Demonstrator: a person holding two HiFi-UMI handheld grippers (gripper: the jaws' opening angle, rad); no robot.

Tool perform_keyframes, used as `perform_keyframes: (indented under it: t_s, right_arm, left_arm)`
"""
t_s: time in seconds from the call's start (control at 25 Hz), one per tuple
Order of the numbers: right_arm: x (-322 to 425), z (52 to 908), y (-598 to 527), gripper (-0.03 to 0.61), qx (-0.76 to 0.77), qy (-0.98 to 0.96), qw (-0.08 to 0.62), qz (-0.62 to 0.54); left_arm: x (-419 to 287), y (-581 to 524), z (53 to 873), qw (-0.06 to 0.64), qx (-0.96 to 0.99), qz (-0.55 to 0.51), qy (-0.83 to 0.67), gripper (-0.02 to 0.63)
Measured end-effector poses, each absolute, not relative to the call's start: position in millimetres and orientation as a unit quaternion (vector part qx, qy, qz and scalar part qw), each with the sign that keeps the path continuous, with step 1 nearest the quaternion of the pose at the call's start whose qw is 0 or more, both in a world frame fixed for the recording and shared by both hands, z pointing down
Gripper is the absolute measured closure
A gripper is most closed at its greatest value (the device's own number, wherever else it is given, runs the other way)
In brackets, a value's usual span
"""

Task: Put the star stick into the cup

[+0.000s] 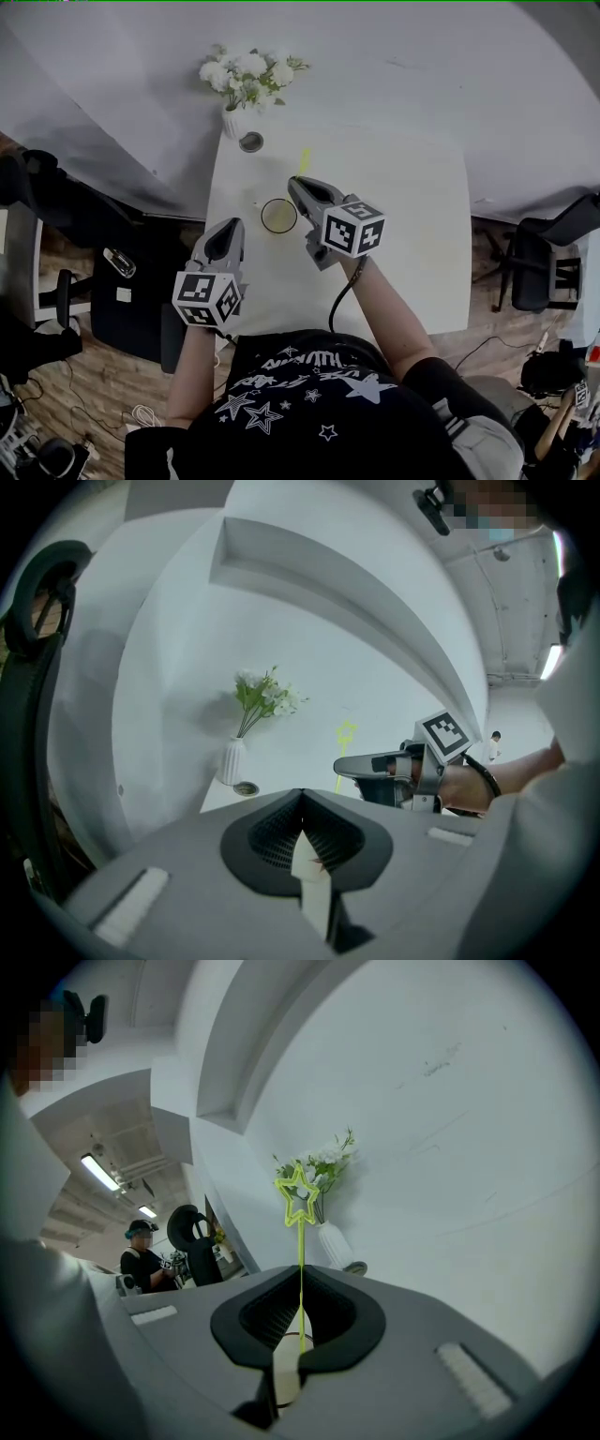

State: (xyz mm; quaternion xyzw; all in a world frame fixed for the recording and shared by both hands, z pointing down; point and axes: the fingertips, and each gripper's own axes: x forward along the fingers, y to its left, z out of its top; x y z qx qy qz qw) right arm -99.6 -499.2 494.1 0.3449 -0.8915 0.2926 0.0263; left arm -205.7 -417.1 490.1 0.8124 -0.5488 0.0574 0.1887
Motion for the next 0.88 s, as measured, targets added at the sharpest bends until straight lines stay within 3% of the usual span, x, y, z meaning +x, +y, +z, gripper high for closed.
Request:
perform_keyframes:
  t_s: [0.56,0.88]
  right_arm:
    - [-97,511,-508,0.547,0.345,-0.887,0.027,0.305]
    - [-97,526,-504,0.453,0.343,-0.884,0.057,0.312]
  left_arm:
    - [-205,-423,506,0.206,0.808,0.065,-0.548,0.611]
    - [-206,-423,506,0.203,0.810,0.066,-0.547,0.611]
